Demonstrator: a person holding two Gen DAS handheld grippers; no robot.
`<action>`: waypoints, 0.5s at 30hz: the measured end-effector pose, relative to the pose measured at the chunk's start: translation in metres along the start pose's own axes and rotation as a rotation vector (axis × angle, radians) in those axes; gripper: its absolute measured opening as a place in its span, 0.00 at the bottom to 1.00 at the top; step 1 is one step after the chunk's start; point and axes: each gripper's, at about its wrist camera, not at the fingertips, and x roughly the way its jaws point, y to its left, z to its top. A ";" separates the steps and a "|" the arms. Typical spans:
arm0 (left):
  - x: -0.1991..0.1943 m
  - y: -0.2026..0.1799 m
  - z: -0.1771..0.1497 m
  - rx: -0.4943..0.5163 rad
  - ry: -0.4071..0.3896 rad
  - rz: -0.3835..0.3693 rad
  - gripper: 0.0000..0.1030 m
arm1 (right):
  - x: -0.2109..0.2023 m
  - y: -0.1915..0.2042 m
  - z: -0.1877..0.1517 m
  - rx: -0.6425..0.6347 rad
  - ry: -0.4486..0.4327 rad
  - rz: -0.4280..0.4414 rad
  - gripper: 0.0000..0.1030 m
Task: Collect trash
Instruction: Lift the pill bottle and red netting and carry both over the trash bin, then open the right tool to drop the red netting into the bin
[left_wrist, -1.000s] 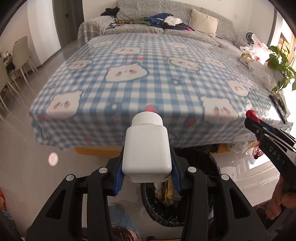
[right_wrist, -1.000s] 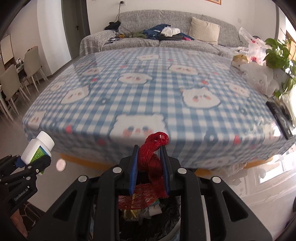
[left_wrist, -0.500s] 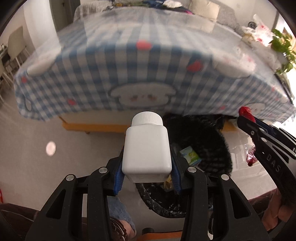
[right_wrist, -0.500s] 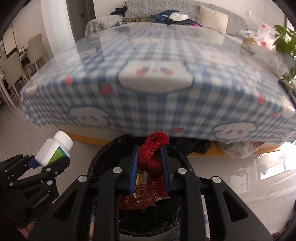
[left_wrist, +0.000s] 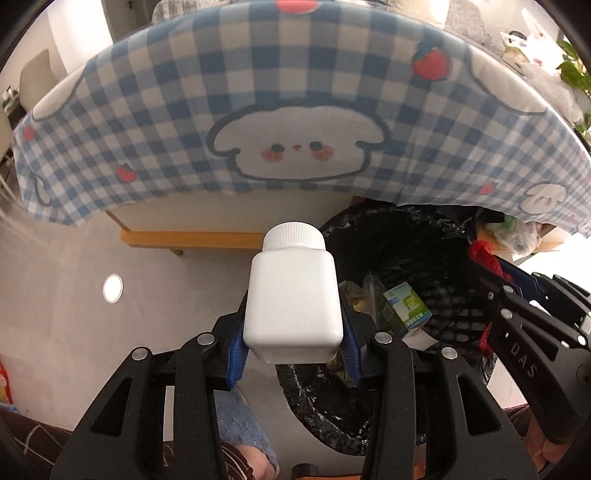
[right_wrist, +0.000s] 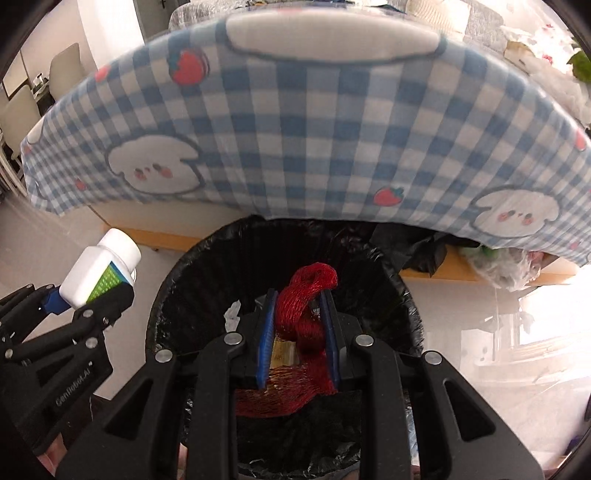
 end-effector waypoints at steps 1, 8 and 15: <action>0.003 0.004 0.000 -0.003 0.000 -0.002 0.40 | 0.001 0.000 0.002 0.000 -0.004 -0.004 0.31; 0.001 -0.008 0.006 0.004 -0.004 -0.038 0.40 | -0.012 -0.020 0.004 0.031 -0.042 -0.036 0.73; 0.011 -0.040 0.010 0.056 0.007 -0.070 0.40 | -0.015 -0.060 -0.001 0.091 -0.023 -0.095 0.87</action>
